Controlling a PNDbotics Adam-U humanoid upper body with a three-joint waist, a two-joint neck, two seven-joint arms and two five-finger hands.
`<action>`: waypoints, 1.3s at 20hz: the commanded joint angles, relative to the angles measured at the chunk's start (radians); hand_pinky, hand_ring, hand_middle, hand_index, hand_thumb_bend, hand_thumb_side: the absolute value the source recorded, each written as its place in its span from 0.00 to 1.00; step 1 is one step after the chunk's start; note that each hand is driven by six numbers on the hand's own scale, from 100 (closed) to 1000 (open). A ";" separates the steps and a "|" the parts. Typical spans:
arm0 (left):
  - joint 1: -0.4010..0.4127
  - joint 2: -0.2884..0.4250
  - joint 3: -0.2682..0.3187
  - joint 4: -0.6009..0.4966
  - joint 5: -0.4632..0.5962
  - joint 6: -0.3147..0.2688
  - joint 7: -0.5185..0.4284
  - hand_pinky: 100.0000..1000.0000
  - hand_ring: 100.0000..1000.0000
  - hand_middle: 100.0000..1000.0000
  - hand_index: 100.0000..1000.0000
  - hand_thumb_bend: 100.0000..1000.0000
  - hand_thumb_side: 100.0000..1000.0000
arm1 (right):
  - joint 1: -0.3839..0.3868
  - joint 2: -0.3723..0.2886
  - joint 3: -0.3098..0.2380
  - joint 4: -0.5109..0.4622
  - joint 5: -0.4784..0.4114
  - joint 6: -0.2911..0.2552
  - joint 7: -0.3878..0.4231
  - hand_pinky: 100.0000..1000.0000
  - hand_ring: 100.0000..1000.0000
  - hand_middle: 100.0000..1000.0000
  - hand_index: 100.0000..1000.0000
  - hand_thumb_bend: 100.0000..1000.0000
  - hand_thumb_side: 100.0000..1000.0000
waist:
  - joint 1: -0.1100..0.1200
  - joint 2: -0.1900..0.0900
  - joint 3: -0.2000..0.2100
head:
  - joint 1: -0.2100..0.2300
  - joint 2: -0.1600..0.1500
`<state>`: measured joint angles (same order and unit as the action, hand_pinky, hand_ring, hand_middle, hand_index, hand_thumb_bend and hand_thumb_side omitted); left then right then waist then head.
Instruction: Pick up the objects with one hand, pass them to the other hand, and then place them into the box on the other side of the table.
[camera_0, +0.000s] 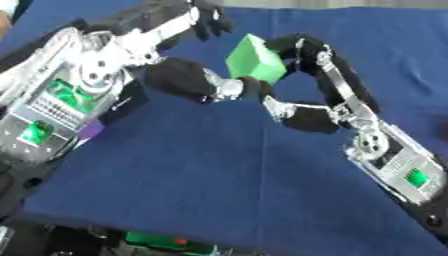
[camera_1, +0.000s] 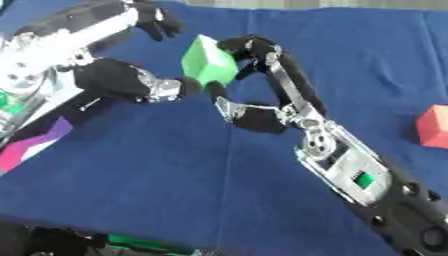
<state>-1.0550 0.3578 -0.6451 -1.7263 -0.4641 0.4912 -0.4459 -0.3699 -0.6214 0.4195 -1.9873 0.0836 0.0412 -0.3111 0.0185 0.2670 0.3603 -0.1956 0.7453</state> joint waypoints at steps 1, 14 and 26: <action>-0.014 0.002 0.005 -0.001 -0.008 0.004 0.010 0.94 0.77 0.74 0.84 0.49 0.60 | -0.014 -0.007 -0.003 -0.013 0.005 -0.004 -0.006 0.53 0.69 0.44 0.50 0.00 0.00 | 0.001 -0.013 0.000 | 0.000 -0.009; -0.024 -0.027 -0.013 0.055 -0.013 -0.001 0.004 0.94 0.77 0.74 0.84 0.50 0.62 | -0.024 -0.003 0.009 -0.013 0.013 -0.016 -0.020 0.52 0.68 0.44 0.50 0.00 0.00 | 0.002 -0.005 -0.011 | -0.010 -0.002; -0.022 -0.056 -0.011 0.129 -0.060 -0.034 0.033 0.94 0.77 0.74 0.84 0.49 0.60 | -0.032 0.000 0.021 -0.013 0.017 -0.037 -0.019 0.52 0.68 0.44 0.50 0.00 0.00 | 0.005 0.000 -0.021 | -0.004 -0.008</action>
<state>-1.0580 0.2999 -0.6685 -1.5974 -0.5144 0.4595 -0.4208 -0.3877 -0.6127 0.4444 -1.9858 0.0937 0.0118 -0.3305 0.0237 0.2824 0.3406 -0.2031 0.7453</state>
